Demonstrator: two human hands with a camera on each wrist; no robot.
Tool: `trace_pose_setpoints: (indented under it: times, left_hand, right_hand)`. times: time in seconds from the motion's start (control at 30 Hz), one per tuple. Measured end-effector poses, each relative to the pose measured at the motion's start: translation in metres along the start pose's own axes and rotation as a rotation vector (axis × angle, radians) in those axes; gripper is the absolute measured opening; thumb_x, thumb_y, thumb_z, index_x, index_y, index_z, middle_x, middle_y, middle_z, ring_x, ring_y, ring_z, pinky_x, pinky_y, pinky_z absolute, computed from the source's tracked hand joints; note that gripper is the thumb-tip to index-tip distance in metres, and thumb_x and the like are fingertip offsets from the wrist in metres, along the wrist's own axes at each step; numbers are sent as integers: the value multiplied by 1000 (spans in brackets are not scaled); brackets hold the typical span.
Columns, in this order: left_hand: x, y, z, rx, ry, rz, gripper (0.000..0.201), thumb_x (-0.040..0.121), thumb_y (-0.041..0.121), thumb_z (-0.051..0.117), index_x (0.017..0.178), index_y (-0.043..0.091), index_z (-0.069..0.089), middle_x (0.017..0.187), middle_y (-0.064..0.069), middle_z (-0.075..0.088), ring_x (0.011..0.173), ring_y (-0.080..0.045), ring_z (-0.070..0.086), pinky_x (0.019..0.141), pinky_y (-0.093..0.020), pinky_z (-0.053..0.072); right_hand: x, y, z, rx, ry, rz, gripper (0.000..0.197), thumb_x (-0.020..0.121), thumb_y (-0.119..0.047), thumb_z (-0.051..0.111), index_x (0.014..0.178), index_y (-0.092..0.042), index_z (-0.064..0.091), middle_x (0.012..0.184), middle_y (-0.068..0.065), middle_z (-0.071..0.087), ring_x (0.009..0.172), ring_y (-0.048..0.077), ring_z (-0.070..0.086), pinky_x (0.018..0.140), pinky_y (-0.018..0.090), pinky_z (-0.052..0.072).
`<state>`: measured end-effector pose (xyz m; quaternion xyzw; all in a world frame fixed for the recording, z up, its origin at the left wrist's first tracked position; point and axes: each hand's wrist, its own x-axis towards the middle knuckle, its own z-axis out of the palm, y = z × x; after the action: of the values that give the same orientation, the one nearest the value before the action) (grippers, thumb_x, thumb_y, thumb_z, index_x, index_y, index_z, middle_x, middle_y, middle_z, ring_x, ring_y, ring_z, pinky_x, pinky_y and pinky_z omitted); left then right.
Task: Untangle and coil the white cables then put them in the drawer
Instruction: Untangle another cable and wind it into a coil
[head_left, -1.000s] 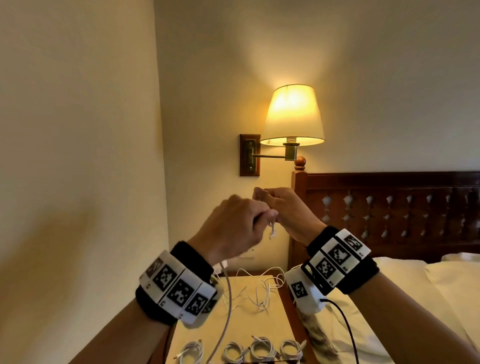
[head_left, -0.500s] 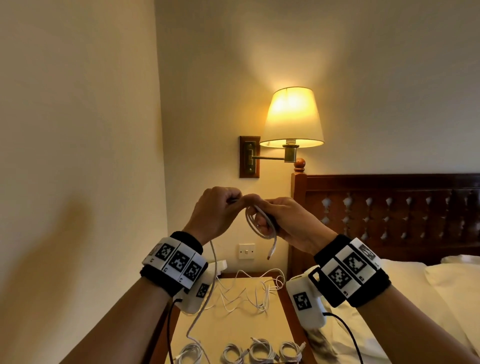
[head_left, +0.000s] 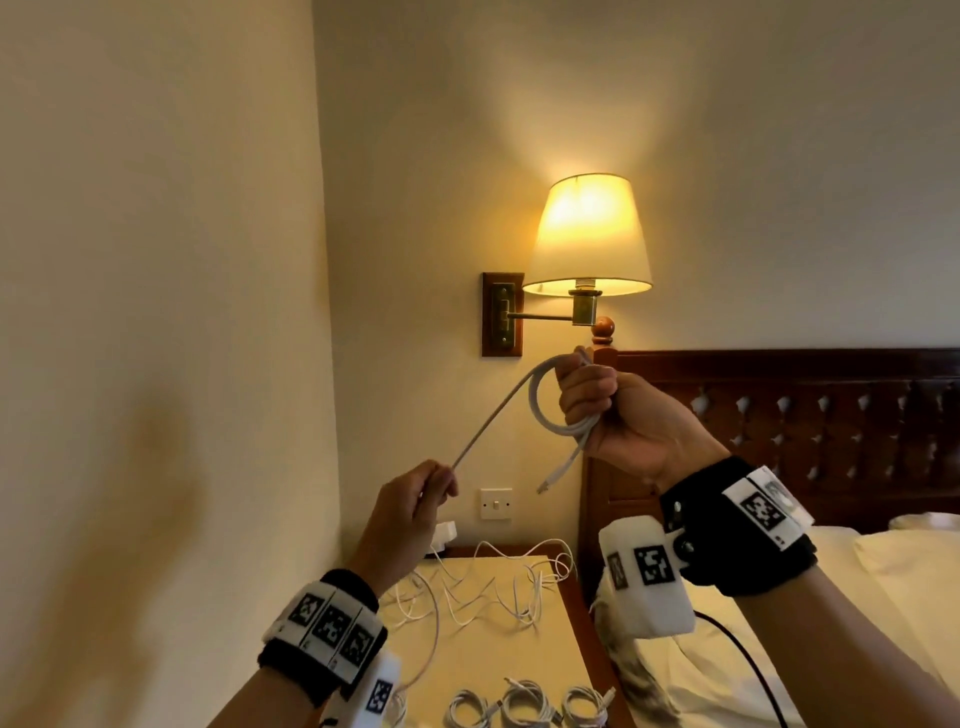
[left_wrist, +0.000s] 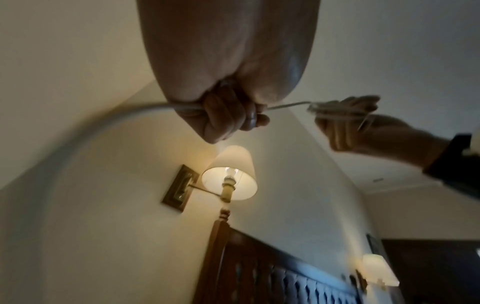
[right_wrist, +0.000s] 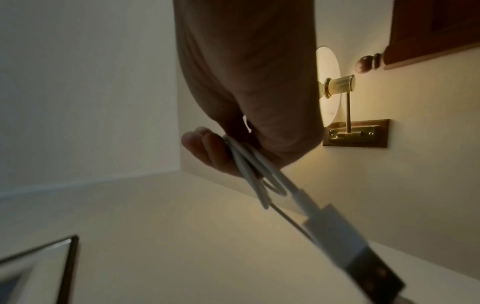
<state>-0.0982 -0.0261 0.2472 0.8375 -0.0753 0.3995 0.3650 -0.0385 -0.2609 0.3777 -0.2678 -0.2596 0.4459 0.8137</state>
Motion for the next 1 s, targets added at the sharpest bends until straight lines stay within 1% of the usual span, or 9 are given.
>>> trace_pose_setpoints:
  times: [0.07,0.13,0.27,0.37,0.5,0.6,0.73,0.9,1.0]
  left_hand:
    - [-7,-4,2,57,-2,-5,31,101,32,42,72,24,52,62,4,51,60,-12,50,60,-29,42]
    - [-7,8,2,130,-75,27,32,99,29,46,68,25,51,57,9,49,56,-8,49,55,-22,39]
    - [-4,58,-2,210,-316,229,32,100,32,46,71,22,55,62,8,57,58,-13,55,57,-29,46]
    - [2,96,-12,176,-248,347,31,99,37,45,77,20,58,62,11,55,54,-11,53,51,-17,37]
    - [14,115,-18,243,-146,436,27,97,36,47,92,19,67,67,23,50,53,0,50,56,-5,32]
    - [27,112,-20,388,-52,470,26,97,38,45,90,21,63,69,20,50,54,3,46,57,-11,38]
    - [42,104,-23,501,46,433,31,98,44,39,90,23,60,69,17,51,58,-3,49,55,-20,41]
    - [51,87,-19,431,78,288,27,94,47,50,80,25,51,57,14,46,51,-5,46,51,-20,35]
    - [55,72,-17,287,74,200,41,90,58,38,69,25,48,53,10,44,48,-7,43,52,-22,34]
  right_hand:
    - [0,1,4,-19,22,-9,23,98,-23,48,85,-9,60,55,-5,52,45,4,53,45,13,44]
    - [2,5,6,-116,79,-82,23,98,-24,44,87,-10,59,59,-5,53,49,5,55,48,13,46]
    - [8,13,6,-669,175,-263,30,103,-26,40,93,-6,60,73,4,64,68,15,67,64,23,54]
    - [10,24,10,-1032,199,-323,32,103,-24,40,96,0,59,76,8,71,74,20,72,65,23,55]
    - [13,32,4,-1331,241,-380,33,102,-26,44,89,-4,65,66,0,66,60,6,65,61,18,48]
    - [10,37,0,-1298,156,-332,36,102,-23,42,93,1,67,70,5,69,64,11,68,61,19,52]
    - [8,38,1,-1156,121,-263,37,104,-22,36,89,-4,64,65,4,63,60,15,63,59,22,49]
    - [12,42,-6,-682,113,-115,36,105,-25,33,93,-4,60,58,-1,47,51,9,45,50,17,42]
    - [11,41,-9,-356,12,-56,37,105,-27,30,92,-5,58,56,-4,42,48,7,42,47,17,38]
